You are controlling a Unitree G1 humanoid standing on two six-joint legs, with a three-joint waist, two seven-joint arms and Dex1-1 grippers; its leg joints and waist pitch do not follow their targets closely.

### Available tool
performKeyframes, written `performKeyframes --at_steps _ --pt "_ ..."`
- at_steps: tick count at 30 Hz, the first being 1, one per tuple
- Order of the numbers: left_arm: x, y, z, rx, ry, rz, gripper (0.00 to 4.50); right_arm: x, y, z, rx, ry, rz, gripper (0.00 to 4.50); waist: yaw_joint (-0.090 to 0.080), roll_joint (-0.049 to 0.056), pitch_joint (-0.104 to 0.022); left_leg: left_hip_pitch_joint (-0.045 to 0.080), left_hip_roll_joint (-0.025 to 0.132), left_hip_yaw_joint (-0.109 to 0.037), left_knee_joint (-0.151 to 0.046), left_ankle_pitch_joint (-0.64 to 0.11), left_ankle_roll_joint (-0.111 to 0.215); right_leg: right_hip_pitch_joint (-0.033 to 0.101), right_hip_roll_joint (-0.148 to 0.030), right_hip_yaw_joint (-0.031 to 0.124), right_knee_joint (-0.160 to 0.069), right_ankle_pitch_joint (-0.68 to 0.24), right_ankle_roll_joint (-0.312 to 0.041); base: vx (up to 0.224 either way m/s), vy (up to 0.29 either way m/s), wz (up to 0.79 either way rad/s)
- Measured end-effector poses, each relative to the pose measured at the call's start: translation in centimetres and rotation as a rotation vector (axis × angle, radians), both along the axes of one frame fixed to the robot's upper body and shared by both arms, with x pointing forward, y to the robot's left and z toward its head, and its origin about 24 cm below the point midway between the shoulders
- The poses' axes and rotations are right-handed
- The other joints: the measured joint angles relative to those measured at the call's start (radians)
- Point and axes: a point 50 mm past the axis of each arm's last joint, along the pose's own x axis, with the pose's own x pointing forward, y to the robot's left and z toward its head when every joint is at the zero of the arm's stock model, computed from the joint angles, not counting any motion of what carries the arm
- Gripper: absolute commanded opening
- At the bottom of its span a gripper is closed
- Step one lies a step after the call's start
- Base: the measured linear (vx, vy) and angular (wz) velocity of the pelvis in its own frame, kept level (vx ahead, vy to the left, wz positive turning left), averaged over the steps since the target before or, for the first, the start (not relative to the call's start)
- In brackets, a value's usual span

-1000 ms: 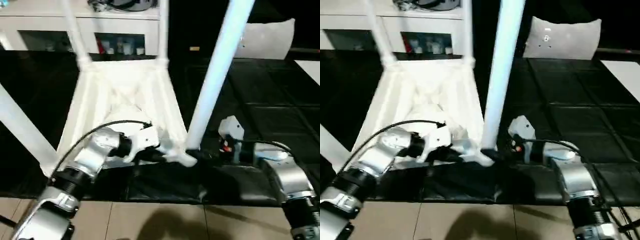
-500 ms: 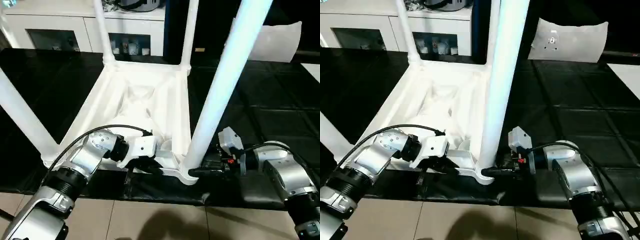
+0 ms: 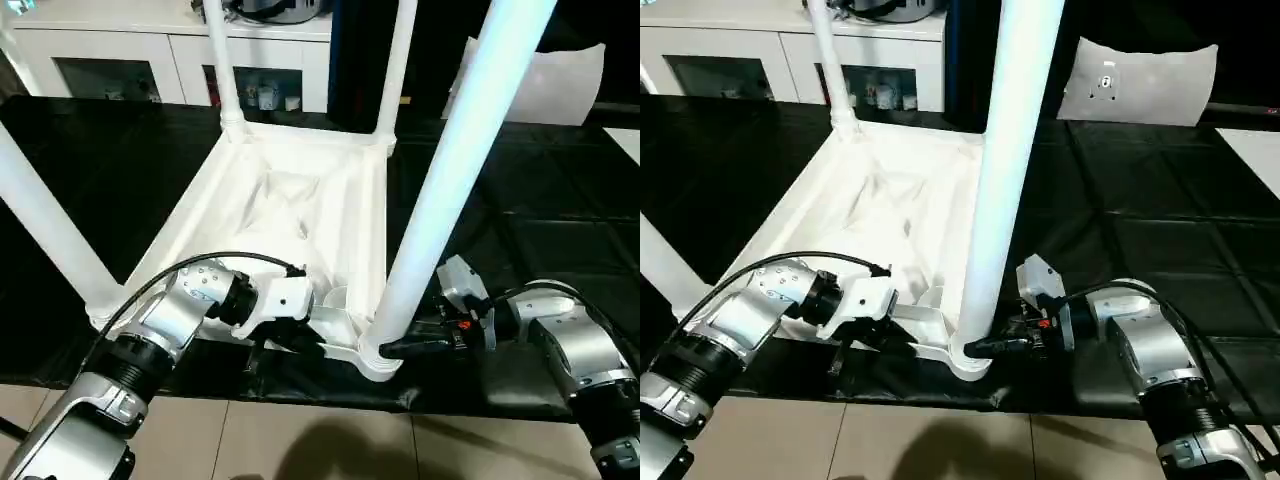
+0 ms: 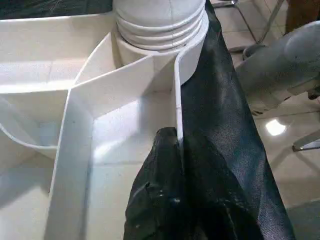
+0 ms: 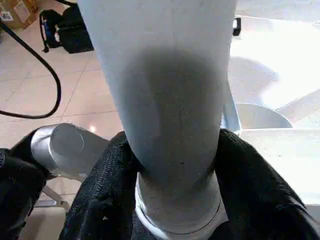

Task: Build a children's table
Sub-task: Rotate leg to tighten

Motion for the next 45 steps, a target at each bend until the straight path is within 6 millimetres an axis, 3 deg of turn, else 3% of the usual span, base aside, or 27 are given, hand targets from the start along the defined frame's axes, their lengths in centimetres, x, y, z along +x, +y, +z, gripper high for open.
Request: performKeyframes --at_steps 5,10,13,16,18,21,25,28,31,33,36,41,45 --pt "0.1 -0.3 -0.1 -0.014 0.039 0.042 0.00 -0.3 0.4 -0.2 0.019 0.024 -0.051 1.93 0.001 0.000 0.000 0.001 0.000 0.000 0.000 0.000 0.000 0.001 0.000 0.000 0.000 0.000 0.000 0.000 0.000 0.00" --pt "1.0 -0.3 -0.1 -0.020 0.071 0.207 0.00 0.1 1.0 -0.7 0.049 0.046 -0.266 1.93 -0.020 0.000 0.000 0.004 0.000 0.000 0.000 0.003 -0.004 0.004 0.000 0.000 -0.001 0.003 0.004 0.000 0.000 0.00" --pt "1.8 -0.7 -0.2 -0.028 0.069 0.331 0.00 0.9 1.6 -1.1 0.063 0.026 -0.455 1.93 -0.055 0.001 0.000 0.006 0.004 -0.001 0.000 0.002 -0.008 0.010 0.001 -0.010 -0.010 0.005 0.007 0.000 0.000 0.00" --pt "2.4 -1.7 -0.6 -0.058 0.075 0.452 0.00 1.9 2.2 -1.4 0.065 0.003 -0.646 1.92 -0.090 0.008 -0.001 0.009 0.020 -0.003 -0.001 0.002 -0.009 0.026 0.009 -0.027 -0.038 0.010 0.016 0.000 0.000 0.00" --pt "3.0 -2.6 -0.7 -0.074 0.066 0.539 0.00 2.9 3.0 -1.5 0.063 -0.008 -0.785 1.92 -0.109 0.007 0.000 0.011 0.020 -0.004 -0.001 0.001 -0.009 0.029 0.012 -0.023 -0.040 0.010 0.015 0.000 0.000 0.00" --pt "3.7 -4.0 -0.7 -0.093 0.044 0.644 0.00 4.2 4.0 -1.3 0.066 -0.009 -0.973 1.91 -0.121 0.008 0.001 0.014 0.015 -0.002 -0.004 0.001 -0.009 0.029 0.011 -0.020 -0.039 0.014 0.010 0.000 0.000 0.00" --pt "4.2 -5.0 -0.5 -0.116 0.021 0.714 0.00 5.3 4.8 -1.0 0.072 -0.024 -1.097 1.91 -0.123 0.008 0.001 0.012 0.016 -0.002 -0.009 0.002 -0.005 0.025 0.012 -0.019 -0.040 0.016 0.006 0.000 0.000 0.00" --pt "4.5 -5.7 -0.1 -0.130 -0.003 0.734 0.00 5.8 4.9 -0.7 0.104 -0.044 -1.151 2.61 -0.114 0.008 0.000 0.000 0.015 -0.002 -0.010 0.001 -0.005 0.012 0.012 -0.017 -0.033 0.012 -0.003 0.000 0.000 0.00" --pt "4.5 -5.8 -0.1 -0.131 -0.013 0.731 0.00 5.8 5.2 -0.6 0.107 -0.059 -1.158 2.72 -0.107 0.008 0.000 0.000 0.014 -0.001 -0.006 -0.001 -0.003 0.004 0.008 -0.015 -0.012 0.004 -0.006 0.023 -0.007 0.00" --pt "4.5 -5.9 0.0 -0.130 -0.028 0.721 0.00 5.7 5.1 -0.6 0.104 -0.079 -1.156 3.06 -0.100 0.008 0.000 -0.001 0.011 0.000 -0.007 -0.001 -0.003 -0.002 0.004 -0.013 -0.002 -0.004 -0.012 0.000 0.000 0.00" --pt "4.5 -5.9 0.0 -0.127 -0.035 0.709 0.00 5.3 4.8 -0.8 0.085 -0.114 -1.120 3.19 -0.090 0.008 0.000 0.001 0.010 0.000 -0.009 -0.001 -0.004 -0.003 0.004 -0.014 0.001 -0.010 -0.009 0.000 0.000 0.00" --pt "4.3 -4.8 -0.1 -0.115 -0.040 0.652 0.00 4.5 3.5 -1.3 0.076 -0.131 -1.003 3.76 -0.087 0.008 0.000 0.001 0.010 0.000 -0.008 -0.001 -0.004 -0.002 0.003 -0.014 0.001 -0.009 -0.007 0.000 0.000 0.00" --pt "3.8 -3.6 -0.2 -0.118 -0.056 0.563 0.00 3.5 1.9 -1.1 0.018 -0.149 -0.802 3.88 -0.072 0.008 0.000 0.001 0.008 0.000 -0.008 -0.001 -0.004 -0.002 0.001 -0.014 0.000 -0.007 -0.004 0.000 0.000 0.00"
